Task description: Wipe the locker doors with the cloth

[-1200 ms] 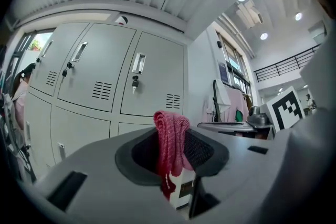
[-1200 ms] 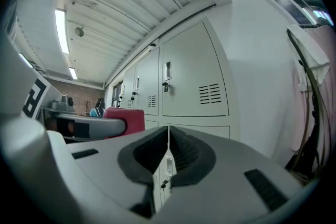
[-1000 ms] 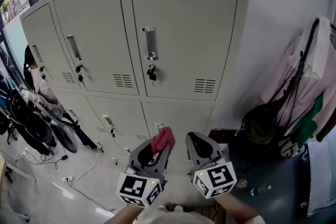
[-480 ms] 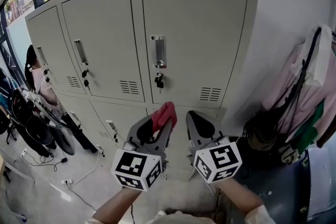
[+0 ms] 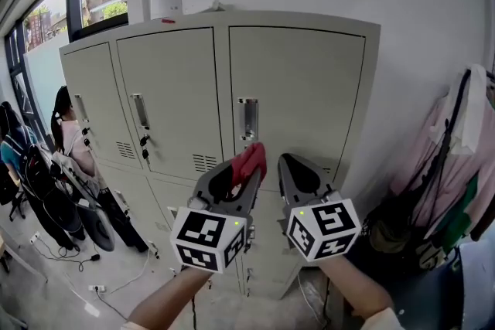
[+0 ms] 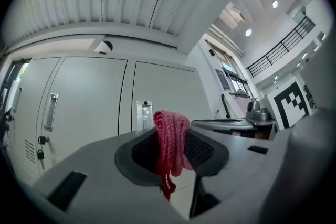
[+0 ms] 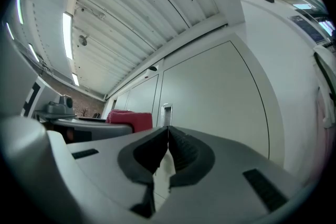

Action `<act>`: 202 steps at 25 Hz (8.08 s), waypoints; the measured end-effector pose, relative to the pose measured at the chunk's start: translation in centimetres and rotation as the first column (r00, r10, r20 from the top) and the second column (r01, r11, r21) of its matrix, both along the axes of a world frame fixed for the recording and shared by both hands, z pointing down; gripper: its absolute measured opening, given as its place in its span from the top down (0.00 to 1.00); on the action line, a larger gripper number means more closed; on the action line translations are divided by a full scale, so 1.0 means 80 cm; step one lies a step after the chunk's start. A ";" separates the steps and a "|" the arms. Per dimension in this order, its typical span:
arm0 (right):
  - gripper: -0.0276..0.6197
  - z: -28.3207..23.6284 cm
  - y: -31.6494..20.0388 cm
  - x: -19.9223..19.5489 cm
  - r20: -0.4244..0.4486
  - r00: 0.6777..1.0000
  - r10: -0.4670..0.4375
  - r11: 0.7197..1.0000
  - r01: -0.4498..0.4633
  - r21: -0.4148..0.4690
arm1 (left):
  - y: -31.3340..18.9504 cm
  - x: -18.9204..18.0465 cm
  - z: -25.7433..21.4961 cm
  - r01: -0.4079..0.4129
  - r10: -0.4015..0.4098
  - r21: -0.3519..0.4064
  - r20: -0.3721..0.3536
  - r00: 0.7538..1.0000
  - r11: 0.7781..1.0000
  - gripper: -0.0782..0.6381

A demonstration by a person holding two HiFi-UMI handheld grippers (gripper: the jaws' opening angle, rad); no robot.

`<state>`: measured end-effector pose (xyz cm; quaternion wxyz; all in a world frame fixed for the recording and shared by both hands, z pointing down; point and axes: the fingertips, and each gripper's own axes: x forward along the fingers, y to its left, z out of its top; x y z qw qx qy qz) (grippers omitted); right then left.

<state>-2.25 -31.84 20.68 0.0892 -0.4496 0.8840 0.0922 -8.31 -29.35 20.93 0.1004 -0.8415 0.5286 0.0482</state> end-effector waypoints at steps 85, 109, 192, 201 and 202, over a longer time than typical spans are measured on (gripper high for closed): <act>0.95 -0.209 -0.055 0.079 0.013 0.988 0.153 0.988 -0.153 0.023 | -0.097 0.101 -0.234 -0.111 0.115 0.056 -0.065 0.991 0.992 0.72; 0.95 -0.196 -0.047 0.192 0.047 0.954 0.295 0.955 -0.295 -0.002 | -0.093 0.226 -0.230 -0.278 0.282 0.058 -0.082 0.956 0.959 0.72; 0.95 -0.164 -0.065 0.018 -0.013 0.999 0.033 0.999 -0.033 0.004 | -0.105 0.035 -0.174 0.015 -0.012 0.039 -0.083 0.996 0.999 0.72; 0.95 -0.163 -0.066 0.067 0.002 0.995 0.097 0.995 -0.097 0.002 | -0.103 0.084 -0.168 -0.039 0.042 0.046 -0.063 0.997 0.998 0.72; 0.95 -0.163 -0.066 0.072 0.004 0.995 0.104 0.995 -0.104 0.001 | -0.102 0.091 -0.167 -0.048 0.051 0.045 -0.061 0.997 0.998 0.72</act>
